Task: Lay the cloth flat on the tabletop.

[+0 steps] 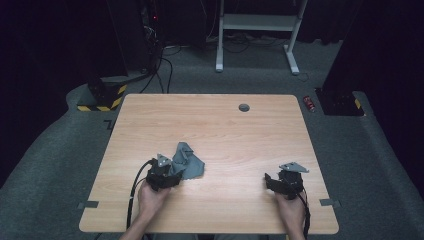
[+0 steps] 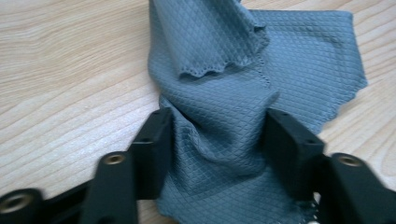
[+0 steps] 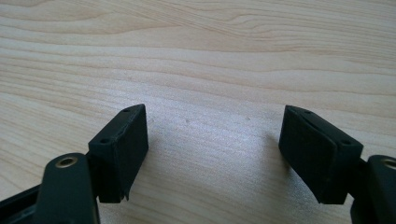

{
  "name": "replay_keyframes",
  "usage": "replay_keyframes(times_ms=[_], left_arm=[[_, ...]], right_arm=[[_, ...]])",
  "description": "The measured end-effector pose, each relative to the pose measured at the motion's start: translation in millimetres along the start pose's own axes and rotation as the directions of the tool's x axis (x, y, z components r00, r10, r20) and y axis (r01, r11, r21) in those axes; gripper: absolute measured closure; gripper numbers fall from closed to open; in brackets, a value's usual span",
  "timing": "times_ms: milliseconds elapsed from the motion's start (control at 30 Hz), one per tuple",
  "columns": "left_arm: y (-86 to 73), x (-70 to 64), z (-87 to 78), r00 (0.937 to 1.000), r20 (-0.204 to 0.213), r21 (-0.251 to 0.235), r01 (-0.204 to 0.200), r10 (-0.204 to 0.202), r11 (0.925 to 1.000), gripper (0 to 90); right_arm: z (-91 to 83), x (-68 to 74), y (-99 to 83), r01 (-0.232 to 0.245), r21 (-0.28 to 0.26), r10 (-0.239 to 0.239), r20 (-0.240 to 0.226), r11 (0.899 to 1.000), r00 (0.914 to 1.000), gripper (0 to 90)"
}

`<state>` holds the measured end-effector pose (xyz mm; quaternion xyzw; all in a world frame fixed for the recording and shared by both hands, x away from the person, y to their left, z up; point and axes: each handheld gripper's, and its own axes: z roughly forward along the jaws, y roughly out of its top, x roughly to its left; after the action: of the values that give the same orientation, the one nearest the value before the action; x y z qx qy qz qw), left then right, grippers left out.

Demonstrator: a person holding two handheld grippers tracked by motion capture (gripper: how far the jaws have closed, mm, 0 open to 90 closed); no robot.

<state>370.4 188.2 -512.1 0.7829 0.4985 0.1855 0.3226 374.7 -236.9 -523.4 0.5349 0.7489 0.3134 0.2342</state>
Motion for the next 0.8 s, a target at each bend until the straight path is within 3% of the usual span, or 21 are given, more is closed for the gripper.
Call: replay_keyframes(times_ms=[267, 367, 567, 800], left_arm=[[4.0, -2.0, -1.5, 0.9992, 0.013, 0.012, -0.038, 0.038, 0.9992, 79.1], [6.8, -0.8, -4.1, 0.9988, 0.039, -0.001, -0.029, 0.029, 0.9996, 84.2], [13.8, -1.4, -13.3, 0.9969, 0.075, -0.032, -0.021, 0.023, 0.9993, 85.8], [31.6, -7.6, -24.3, 0.9923, 0.115, -0.076, -0.038, 0.046, 0.9964, 86.2]], right_arm=[[0.1, 0.0, 0.0, 0.001, -0.001, -0.001, 0.000, 1.000, 1.0000, 23.7], [0.0, 0.0, 0.0, 0.001, 0.000, -0.001, 0.000, 1.000, 1.0000, 23.7], [0.0, 0.0, 0.0, 0.000, -0.001, 0.000, 0.001, 1.000, 1.0000, 23.7], [0.0, 0.0, 0.0, 0.000, 0.000, 0.000, 0.000, 1.000, 1.0000, 23.7]])
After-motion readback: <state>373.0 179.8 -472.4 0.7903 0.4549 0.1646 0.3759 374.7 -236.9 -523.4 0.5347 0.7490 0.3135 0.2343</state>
